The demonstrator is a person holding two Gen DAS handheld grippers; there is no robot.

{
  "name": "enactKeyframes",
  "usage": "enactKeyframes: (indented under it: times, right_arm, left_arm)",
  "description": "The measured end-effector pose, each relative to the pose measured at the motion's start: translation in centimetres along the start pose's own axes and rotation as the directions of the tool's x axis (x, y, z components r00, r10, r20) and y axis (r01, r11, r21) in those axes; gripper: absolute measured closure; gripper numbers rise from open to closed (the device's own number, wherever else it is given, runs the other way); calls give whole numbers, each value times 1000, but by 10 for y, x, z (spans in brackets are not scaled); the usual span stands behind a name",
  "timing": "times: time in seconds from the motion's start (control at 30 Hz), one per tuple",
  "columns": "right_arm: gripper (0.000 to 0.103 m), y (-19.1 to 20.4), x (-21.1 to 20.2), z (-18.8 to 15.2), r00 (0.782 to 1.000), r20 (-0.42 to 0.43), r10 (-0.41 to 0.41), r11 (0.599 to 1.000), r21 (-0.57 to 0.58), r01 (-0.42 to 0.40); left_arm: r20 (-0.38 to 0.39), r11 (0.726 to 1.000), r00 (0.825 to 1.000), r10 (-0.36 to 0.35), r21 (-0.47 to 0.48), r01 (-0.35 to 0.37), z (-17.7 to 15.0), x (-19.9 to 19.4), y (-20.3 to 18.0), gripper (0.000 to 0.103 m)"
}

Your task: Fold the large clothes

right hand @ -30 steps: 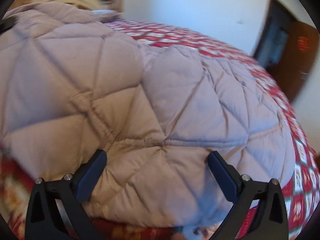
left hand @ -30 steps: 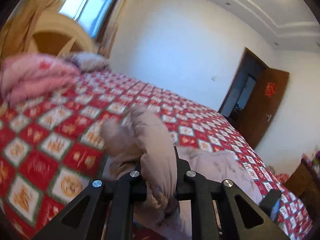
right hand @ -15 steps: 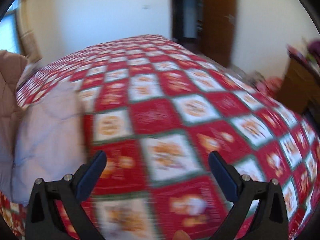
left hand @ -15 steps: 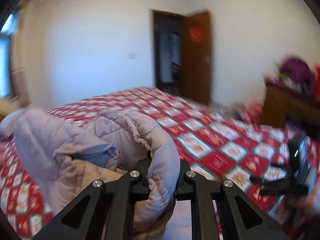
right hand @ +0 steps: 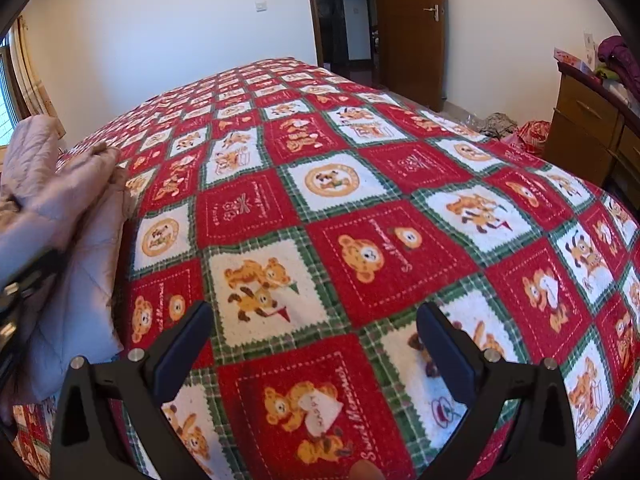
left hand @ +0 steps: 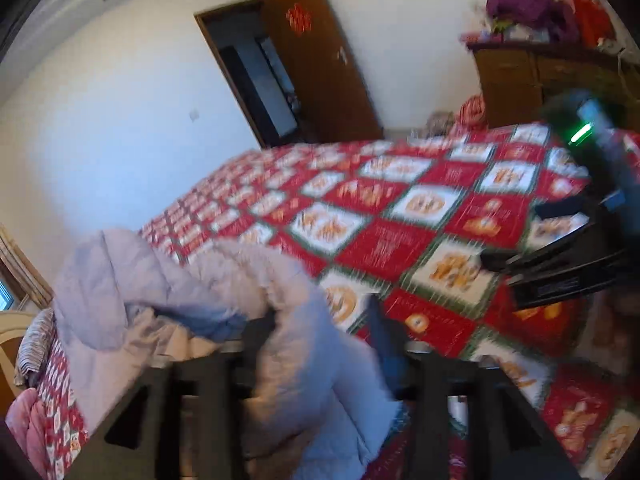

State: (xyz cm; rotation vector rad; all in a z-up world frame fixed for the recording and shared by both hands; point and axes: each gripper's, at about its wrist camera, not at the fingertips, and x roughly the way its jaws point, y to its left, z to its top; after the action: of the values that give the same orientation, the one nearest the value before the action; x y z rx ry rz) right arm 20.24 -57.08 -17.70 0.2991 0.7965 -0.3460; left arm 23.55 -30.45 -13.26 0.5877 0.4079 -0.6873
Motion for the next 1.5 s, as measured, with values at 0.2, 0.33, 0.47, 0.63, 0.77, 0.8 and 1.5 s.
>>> enactKeyframes:
  times: [0.2, 0.33, 0.47, 0.63, 0.77, 0.8, 1.5]
  right_arm:
    - [0, 10, -8, 17, 999, 36, -35, 999, -21, 36]
    - [0, 26, -24, 43, 996, 89, -29, 999, -31, 32]
    - [4, 78, -55, 79, 979, 193, 66, 992, -119, -43]
    - [26, 190, -57, 122, 948, 203, 247, 941, -285, -184]
    - [32, 273, -36, 138, 919, 136, 370, 887, -346, -306]
    - [35, 289, -30, 140, 912, 111, 394, 875, -350, -336]
    - [53, 239, 111, 114, 963, -24, 268, 938, -222, -267]
  left_arm:
    - [134, 999, 991, -8, -51, 15, 19, -67, 18, 5]
    - [161, 986, 984, 76, -157, -50, 6, -94, 65, 5]
    - [-11, 887, 943, 333, -336, -317, -44, -80, 155, 5]
    - [-307, 615, 824, 477, -554, -562, -127, -57, 275, 5]
    - [-363, 479, 859, 360, -719, -504, -171, -36, 317, 5]
    - [-360, 463, 871, 335, -742, -485, -175, -28, 320, 5]
    - [-292, 718, 865, 408, -483, -502, -91, 90, 225, 5]
